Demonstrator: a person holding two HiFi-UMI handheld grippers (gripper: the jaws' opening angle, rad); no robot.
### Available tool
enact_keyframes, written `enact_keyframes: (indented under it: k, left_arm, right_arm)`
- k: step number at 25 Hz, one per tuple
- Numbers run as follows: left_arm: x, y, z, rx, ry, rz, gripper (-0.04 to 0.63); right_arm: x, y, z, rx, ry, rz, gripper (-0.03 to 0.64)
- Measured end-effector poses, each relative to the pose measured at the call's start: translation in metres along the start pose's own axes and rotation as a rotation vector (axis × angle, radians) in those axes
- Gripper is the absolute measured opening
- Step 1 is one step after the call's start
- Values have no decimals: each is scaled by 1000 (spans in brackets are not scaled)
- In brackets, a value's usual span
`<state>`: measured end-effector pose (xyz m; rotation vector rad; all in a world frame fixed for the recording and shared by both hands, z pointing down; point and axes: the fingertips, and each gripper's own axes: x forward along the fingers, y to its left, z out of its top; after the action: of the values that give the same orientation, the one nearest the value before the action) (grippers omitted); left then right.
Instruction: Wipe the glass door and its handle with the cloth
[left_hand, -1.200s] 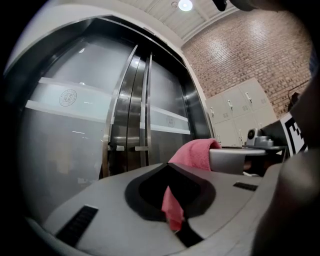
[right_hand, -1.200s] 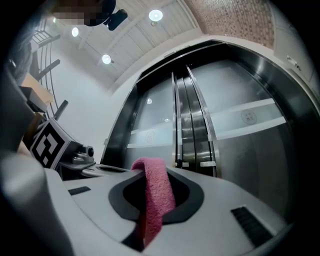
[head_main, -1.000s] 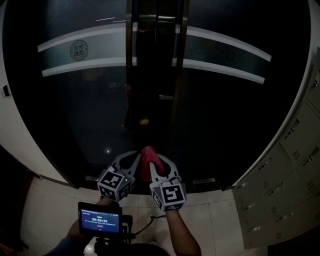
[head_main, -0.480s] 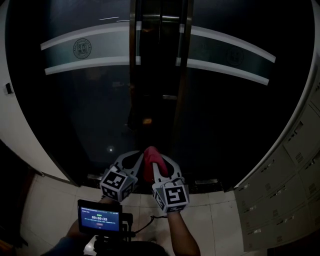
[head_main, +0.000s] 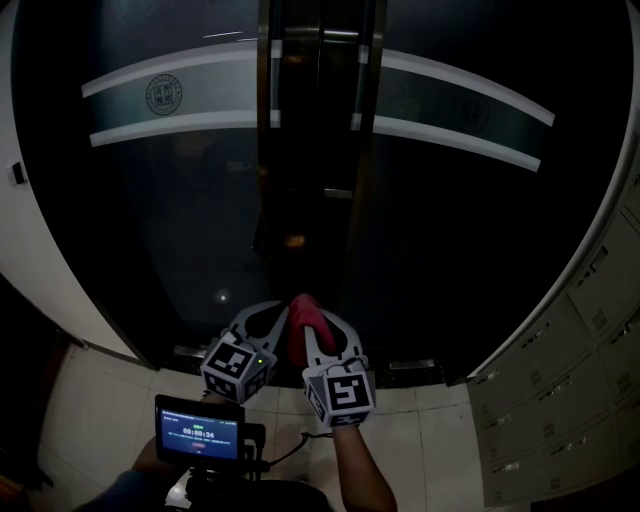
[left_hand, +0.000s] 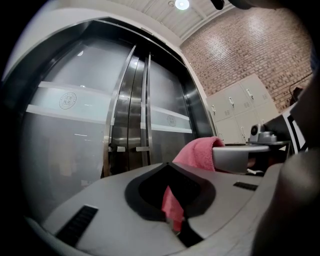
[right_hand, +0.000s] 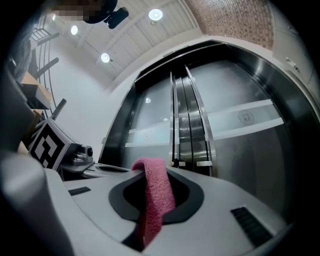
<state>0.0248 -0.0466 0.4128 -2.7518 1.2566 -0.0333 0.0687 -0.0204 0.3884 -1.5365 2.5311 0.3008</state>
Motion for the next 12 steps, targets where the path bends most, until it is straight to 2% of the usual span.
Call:
enact_keyframes:
  k: [12]
  left_arm:
    - [3, 3, -1, -3, 11, 13, 14]
  right_arm:
    - [3, -7, 0, 0, 9, 5, 26]
